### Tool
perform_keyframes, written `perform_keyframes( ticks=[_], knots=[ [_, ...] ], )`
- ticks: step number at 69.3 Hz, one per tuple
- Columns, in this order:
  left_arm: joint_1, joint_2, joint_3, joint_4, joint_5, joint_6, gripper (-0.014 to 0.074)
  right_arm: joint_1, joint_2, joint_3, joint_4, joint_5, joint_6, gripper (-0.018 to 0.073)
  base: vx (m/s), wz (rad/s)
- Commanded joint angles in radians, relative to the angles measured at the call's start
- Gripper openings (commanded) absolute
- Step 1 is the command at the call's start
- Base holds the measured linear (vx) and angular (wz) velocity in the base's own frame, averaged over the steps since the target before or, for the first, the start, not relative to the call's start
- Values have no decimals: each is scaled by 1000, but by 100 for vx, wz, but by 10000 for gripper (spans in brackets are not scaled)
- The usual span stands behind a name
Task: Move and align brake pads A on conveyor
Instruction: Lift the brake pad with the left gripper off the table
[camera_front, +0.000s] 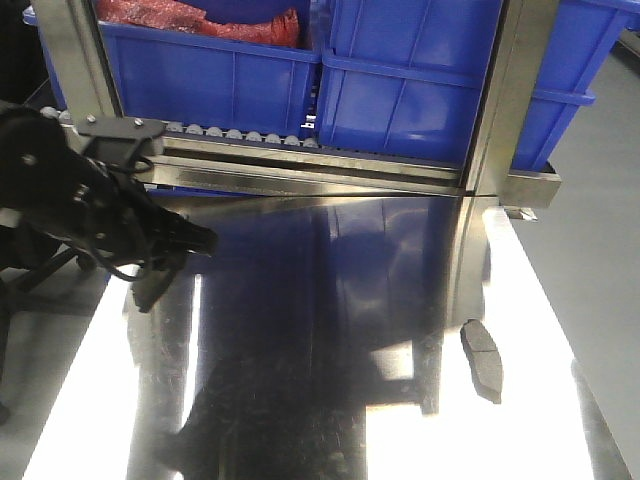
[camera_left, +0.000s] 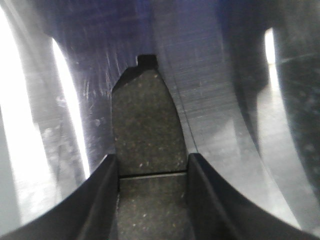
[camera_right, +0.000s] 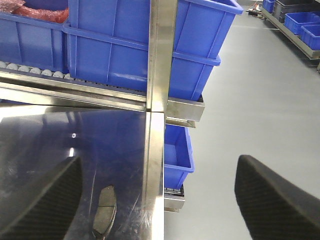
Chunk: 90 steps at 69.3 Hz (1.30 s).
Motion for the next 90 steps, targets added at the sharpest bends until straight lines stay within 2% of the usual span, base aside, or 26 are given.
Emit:
perform_keyframes(
  ticks=[1,24,54,90],
  knots=[
    [-5,-104,-33,4,-10,29,-6,-2,12,-26,-10,-71,-2,592,0,0],
    [-5,-354,-12,5,-15,32,-6,-2,12,-26,-10,-72,-2,592,0,0],
    [-5,-704,263,4,-126,4,-6,-2,12,-26,-10,-72,-2,592,0,0],
    [-5,-774,288,3,-114,4,-6,-2,12,-26,-10,-72,-2,592,0,0]
  ],
)
